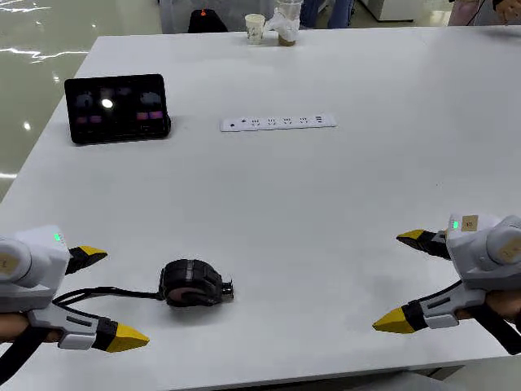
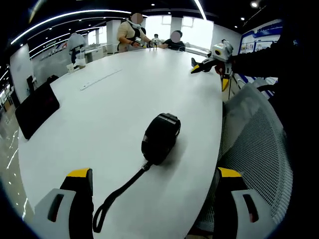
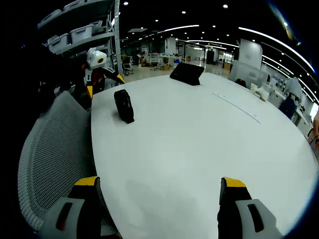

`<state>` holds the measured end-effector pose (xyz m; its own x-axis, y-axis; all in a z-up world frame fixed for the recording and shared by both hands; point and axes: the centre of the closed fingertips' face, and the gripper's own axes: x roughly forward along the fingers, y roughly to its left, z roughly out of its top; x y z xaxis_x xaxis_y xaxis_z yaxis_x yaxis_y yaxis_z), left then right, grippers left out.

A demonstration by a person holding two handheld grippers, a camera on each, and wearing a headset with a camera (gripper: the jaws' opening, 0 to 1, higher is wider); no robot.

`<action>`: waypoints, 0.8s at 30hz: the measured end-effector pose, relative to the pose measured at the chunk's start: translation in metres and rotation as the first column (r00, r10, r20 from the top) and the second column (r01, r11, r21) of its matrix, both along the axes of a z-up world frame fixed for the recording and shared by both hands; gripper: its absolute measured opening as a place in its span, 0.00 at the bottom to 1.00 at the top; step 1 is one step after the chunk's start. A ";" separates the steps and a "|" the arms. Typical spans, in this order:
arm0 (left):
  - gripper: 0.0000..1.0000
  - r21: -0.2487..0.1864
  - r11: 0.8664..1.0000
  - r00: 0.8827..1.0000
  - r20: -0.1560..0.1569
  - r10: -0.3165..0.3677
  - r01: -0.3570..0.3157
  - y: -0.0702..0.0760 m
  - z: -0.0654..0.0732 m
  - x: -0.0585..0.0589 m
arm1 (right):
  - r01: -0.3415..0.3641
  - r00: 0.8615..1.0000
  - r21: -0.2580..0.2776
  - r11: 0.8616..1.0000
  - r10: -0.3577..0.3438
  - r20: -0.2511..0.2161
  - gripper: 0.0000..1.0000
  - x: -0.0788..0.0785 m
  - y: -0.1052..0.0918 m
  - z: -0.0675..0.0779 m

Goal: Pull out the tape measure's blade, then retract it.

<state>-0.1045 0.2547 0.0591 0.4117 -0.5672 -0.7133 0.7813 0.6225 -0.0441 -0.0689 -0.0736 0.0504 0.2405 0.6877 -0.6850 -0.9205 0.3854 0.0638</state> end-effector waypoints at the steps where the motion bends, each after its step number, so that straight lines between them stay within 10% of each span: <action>1: 0.99 0.004 1.000 1.000 0.000 -0.007 0.007 -0.001 0.000 0.001 | -0.004 1.000 0.004 1.000 0.004 0.000 0.99 0.001 0.003 0.001; 24: 0.99 0.080 0.981 0.984 -0.009 -0.179 0.179 -0.027 -0.006 0.021 | -0.176 0.981 -0.017 0.984 0.177 0.074 0.99 0.014 0.046 0.002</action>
